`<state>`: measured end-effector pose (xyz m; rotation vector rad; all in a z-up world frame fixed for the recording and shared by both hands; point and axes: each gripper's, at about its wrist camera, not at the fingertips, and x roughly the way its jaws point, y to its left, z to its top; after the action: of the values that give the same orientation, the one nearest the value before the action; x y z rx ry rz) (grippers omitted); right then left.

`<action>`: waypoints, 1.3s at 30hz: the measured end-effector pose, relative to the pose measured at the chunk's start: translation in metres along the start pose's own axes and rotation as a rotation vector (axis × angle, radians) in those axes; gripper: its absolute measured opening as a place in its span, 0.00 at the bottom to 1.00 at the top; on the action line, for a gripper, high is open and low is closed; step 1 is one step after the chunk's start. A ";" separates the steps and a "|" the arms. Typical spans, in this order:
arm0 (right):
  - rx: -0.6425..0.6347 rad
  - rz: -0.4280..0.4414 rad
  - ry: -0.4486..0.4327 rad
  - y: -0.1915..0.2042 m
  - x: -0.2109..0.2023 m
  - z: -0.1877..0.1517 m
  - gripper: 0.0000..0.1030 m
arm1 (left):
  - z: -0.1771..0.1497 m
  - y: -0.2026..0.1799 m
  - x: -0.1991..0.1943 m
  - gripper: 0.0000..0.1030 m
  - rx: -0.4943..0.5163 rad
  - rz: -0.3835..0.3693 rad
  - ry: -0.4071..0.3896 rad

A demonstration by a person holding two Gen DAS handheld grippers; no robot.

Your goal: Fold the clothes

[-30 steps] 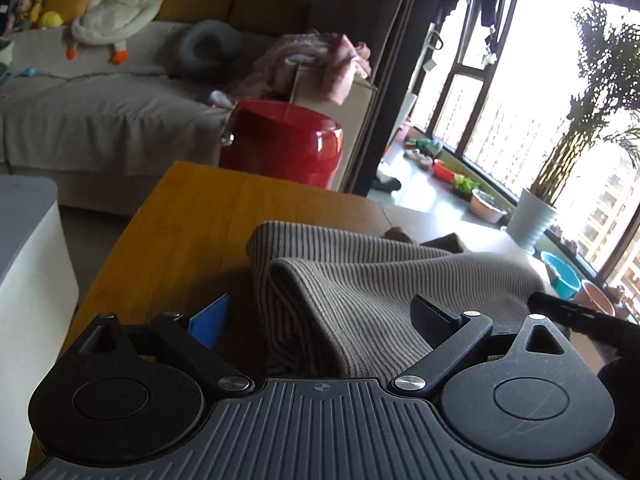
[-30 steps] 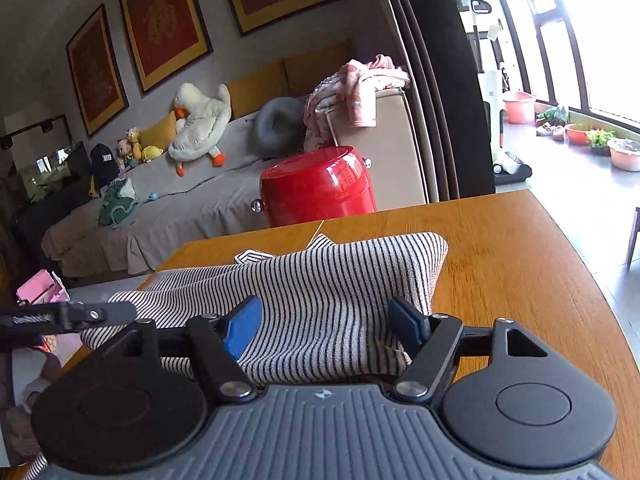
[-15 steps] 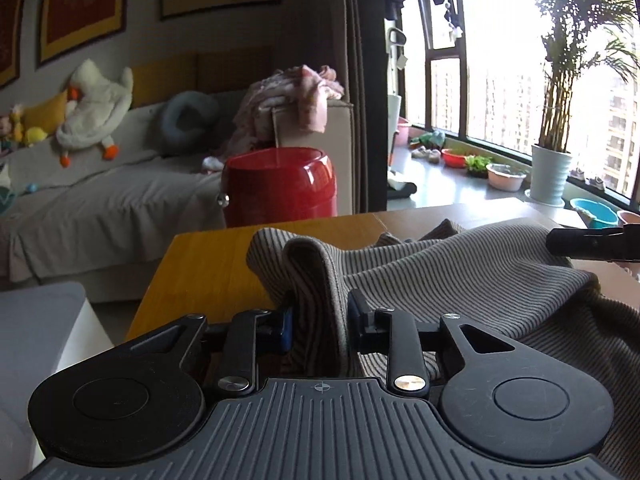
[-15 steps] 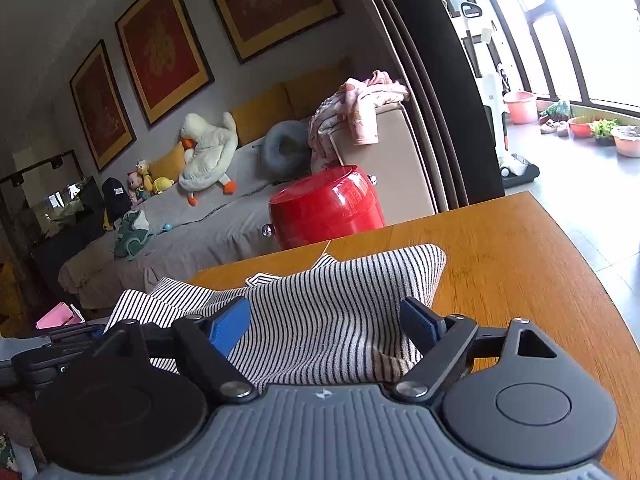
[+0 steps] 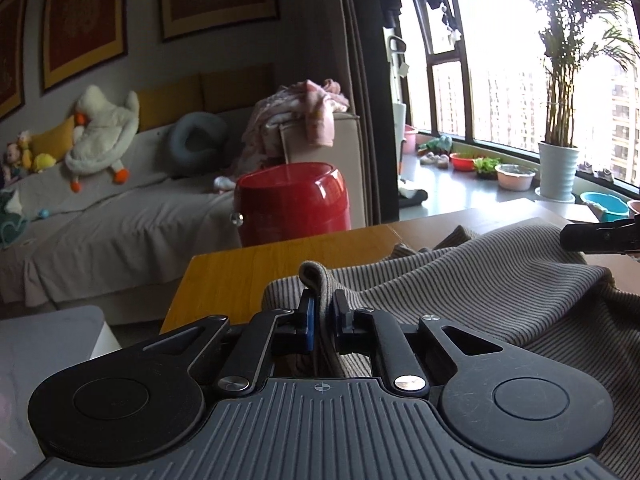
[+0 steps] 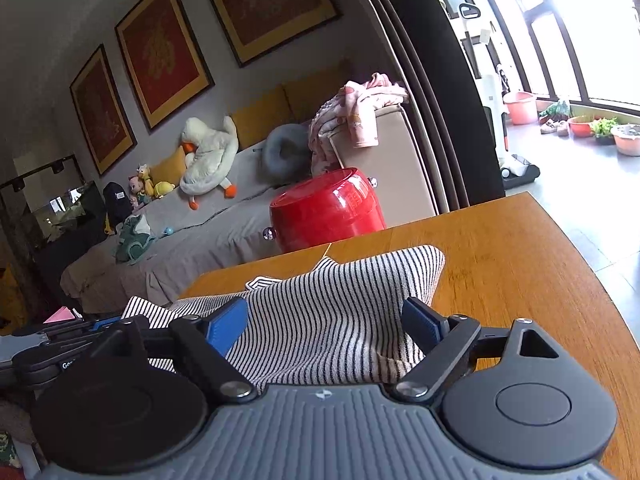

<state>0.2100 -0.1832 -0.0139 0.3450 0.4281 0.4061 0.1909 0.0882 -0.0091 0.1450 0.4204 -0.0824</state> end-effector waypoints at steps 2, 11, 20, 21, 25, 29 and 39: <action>0.002 0.002 -0.004 0.000 -0.001 0.000 0.83 | 0.012 0.002 -0.001 0.09 -0.004 -0.010 -0.024; 0.004 0.001 -0.011 0.000 0.000 0.000 0.84 | 0.037 0.013 0.024 0.10 0.014 -0.005 -0.030; 0.028 -0.007 0.010 -0.004 0.005 0.000 0.98 | -0.001 0.046 0.041 0.46 -0.055 0.067 0.110; 0.031 -0.010 0.012 -0.005 0.006 0.000 0.99 | 0.003 0.050 0.036 0.44 -0.083 0.070 0.102; 0.044 -0.022 0.023 -0.007 0.008 0.000 1.00 | 0.015 0.051 0.009 0.58 -0.225 -0.068 0.029; 0.061 -0.035 0.033 -0.010 0.011 0.000 1.00 | 0.004 0.029 0.014 0.77 -0.258 -0.197 0.034; 0.126 -0.097 0.128 -0.018 0.025 -0.002 1.00 | -0.016 0.019 0.034 0.94 -0.288 -0.206 0.084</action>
<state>0.2356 -0.1867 -0.0307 0.4201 0.5944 0.3083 0.2174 0.1078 -0.0352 -0.1797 0.5257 -0.2172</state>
